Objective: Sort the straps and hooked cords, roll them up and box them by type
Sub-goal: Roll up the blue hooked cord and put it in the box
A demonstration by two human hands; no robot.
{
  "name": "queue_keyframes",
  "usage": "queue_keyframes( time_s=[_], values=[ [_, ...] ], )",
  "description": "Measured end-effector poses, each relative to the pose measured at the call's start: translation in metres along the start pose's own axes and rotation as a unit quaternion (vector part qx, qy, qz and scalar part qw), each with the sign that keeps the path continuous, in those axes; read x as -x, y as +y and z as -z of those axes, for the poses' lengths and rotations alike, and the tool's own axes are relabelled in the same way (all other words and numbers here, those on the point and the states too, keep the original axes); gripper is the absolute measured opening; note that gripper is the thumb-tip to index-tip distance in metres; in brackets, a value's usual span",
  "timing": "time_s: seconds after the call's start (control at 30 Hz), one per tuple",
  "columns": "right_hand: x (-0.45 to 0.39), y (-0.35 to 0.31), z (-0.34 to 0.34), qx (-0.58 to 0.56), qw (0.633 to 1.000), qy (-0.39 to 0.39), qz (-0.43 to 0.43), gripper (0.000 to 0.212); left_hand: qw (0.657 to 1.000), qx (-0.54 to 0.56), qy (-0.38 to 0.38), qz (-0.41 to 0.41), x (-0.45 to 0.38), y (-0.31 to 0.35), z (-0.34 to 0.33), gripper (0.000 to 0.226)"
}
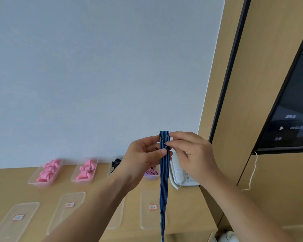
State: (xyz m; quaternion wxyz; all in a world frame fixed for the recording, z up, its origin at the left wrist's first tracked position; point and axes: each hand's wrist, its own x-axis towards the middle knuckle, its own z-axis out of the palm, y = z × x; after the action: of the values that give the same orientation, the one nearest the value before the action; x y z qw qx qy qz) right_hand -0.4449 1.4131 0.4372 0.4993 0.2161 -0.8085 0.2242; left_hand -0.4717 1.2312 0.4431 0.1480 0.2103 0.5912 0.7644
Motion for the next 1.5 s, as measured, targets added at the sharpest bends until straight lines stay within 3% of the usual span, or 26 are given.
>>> queue_keyframes(
  time_s=[0.1, 0.2, 0.27, 0.37, 0.57, 0.73, 0.9, 1.13, 1.27, 1.5],
  values=[
    [-0.009, -0.015, 0.001, -0.095, 0.989, -0.006, -0.117, 0.024, 0.999, -0.040, 0.018, -0.014, -0.002, 0.002, 0.003, 0.037],
    [-0.022, -0.024, 0.003, -0.209, 0.912, -0.078, -0.343, 0.030, 0.996, -0.068, 0.047, -0.023, -0.002, 0.000, 0.006, 0.041],
    [-0.027, -0.023, 0.003, -0.258, 0.872, -0.143, -0.390, 0.025, 0.995, -0.074, 0.058, -0.019, 0.000, -0.002, 0.006, 0.045],
    [-0.028, -0.024, 0.002, -0.284, 0.865, -0.164, -0.380, 0.015, 0.995, -0.073, 0.067, -0.010, 0.004, -0.005, 0.005, 0.046],
    [-0.021, -0.031, -0.001, -0.313, 0.864, -0.102, -0.382, 0.019, 0.991, -0.070, 0.110, 0.035, 0.011, -0.010, 0.005, 0.023],
    [-0.014, -0.038, -0.001, -0.306, 0.881, -0.052, -0.357, 0.022, 0.985, -0.084, 0.116, 0.091, 0.019, -0.009, 0.002, 0.043],
    [-0.004, -0.046, 0.000, -0.270, 0.906, -0.007, -0.326, 0.029, 0.985, -0.024, 0.095, 0.139, 0.020, -0.010, 0.002, 0.061],
    [0.006, -0.044, 0.001, -0.240, 0.921, 0.008, -0.307, 0.024, 0.983, -0.036, 0.098, 0.152, 0.027, -0.011, -0.006, 0.051],
    [0.010, -0.041, 0.000, -0.183, 0.952, 0.023, -0.246, 0.020, 0.980, -0.060, 0.098, 0.163, 0.028, -0.007, -0.009, 0.054],
    [0.027, -0.040, -0.007, -0.057, 0.993, 0.046, -0.093, 0.019, 0.981, 0.013, 0.105, 0.164, 0.028, -0.009, -0.009, 0.043]
  ],
)
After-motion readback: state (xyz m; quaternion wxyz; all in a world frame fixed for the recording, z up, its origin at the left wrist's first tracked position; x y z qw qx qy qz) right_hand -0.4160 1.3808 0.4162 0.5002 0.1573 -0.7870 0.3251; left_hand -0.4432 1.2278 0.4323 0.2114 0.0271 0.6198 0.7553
